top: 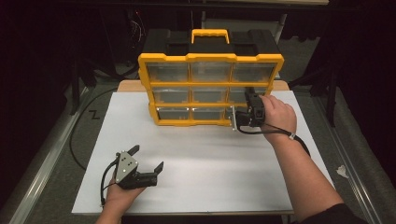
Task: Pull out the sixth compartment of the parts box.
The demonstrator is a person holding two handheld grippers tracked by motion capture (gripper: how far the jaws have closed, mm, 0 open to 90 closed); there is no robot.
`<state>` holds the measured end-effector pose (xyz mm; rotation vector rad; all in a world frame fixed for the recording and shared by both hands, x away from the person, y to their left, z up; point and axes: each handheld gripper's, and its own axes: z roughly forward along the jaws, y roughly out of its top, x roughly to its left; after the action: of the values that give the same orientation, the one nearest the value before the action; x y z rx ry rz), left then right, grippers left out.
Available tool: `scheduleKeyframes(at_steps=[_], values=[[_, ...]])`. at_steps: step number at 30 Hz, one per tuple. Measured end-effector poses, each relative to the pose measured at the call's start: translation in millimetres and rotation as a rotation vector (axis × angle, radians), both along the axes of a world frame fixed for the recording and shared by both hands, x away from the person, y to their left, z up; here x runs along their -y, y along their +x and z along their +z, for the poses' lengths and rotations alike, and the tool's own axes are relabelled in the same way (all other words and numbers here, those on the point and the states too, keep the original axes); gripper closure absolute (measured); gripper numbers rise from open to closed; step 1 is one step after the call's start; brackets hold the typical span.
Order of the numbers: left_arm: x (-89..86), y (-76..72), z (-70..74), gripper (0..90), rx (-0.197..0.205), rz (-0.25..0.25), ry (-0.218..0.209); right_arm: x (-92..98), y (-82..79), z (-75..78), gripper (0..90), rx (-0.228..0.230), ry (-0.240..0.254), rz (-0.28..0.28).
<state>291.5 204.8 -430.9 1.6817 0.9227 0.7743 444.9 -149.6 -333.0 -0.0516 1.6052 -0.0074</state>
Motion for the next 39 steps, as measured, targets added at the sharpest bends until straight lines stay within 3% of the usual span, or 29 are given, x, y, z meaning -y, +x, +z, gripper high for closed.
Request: scheduleKeyframes(at_steps=[9, 18, 24, 39], values=[[0.2, 0.3, -0.1, 0.2, -0.001, -0.002, -0.001, -1.5, 0.2, -4.3, 79.5, 0.034, -0.013, -0.013], [0.1, 0.1, -0.3, 0.2, -0.001, -0.003, -0.002, -1.5, -2.2, -2.7, 80.5, 0.024, 0.0, -0.008], [0.3, -0.3, 0.1, 0.2, 0.001, -0.004, -0.005, 0.1, -11.7, -3.7, 80.5, 0.023, 0.017, -0.003], [1.5, -0.2, -0.1, 0.2, 0.003, -0.008, -0.002, 3.4, -43.7, -3.3, 80.4, 0.02, 0.006, 0.024]])
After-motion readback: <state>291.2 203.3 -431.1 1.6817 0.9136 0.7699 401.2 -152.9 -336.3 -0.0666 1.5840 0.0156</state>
